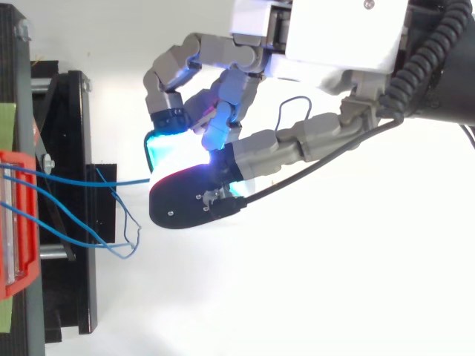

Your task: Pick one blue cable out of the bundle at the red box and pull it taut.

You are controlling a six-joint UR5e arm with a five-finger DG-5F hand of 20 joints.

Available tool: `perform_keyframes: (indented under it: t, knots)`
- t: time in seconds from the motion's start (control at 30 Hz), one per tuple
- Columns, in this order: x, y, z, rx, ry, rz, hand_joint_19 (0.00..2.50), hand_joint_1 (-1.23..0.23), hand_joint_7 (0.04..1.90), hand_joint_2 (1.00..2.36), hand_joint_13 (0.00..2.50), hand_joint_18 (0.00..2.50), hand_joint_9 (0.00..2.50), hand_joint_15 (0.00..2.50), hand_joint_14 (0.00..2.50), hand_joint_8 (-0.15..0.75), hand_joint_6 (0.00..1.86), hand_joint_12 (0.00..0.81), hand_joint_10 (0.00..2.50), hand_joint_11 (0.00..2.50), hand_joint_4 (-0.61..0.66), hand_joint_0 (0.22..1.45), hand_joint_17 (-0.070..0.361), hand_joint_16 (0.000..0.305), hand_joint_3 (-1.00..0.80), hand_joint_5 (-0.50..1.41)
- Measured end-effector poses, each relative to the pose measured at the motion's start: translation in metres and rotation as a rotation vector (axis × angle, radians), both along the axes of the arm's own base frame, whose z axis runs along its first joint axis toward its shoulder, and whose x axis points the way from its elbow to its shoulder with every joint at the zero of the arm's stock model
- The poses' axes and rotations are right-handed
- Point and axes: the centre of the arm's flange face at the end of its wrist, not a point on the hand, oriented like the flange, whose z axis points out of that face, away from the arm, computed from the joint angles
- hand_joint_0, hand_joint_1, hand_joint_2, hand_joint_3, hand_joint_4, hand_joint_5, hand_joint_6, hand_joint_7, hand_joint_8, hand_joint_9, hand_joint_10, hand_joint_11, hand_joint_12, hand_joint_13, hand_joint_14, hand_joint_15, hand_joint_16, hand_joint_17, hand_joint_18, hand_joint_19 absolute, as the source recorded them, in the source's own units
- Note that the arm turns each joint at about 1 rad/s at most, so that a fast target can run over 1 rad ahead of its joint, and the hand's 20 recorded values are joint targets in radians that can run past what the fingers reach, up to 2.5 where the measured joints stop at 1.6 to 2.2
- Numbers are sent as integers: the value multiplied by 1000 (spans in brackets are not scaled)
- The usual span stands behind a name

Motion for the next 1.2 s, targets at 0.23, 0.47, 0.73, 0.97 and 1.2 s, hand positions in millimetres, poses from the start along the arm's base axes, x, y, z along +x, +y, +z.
perform_keyframes:
  t: [0.23, 0.47, 0.73, 0.97, 1.2]
  knots:
    - [-4, 1, -12, 3, 20, 2, 357, -902, 1319, 1027, 751, 696, 1296, 368, 15, 395, 912, 387, 11, 1442, 116, 699, 113, 50, -67, -118]
    - [-9, 3, -40, 40, 14, 0, 361, -913, 1354, 1028, 760, 694, 1251, 378, 14, 391, 906, 386, 10, 1413, 114, 700, 113, 50, -62, -119]
    - [-7, 4, -46, 97, -26, -4, 367, -908, 1354, 1029, 765, 693, 1247, 379, 14, 402, 908, 385, 11, 1389, 117, 694, 113, 50, -46, -117]
    - [-7, 5, -46, 99, -27, 0, 364, -907, 1356, 1029, 765, 693, 1246, 383, 14, 403, 908, 386, 12, 1374, 117, 692, 113, 50, -44, -116]
    - [-7, 5, -47, 95, -25, -2, 364, -902, 1363, 1029, 763, 692, 1236, 381, 15, 403, 908, 387, 14, 1366, 115, 689, 113, 50, -35, -115]
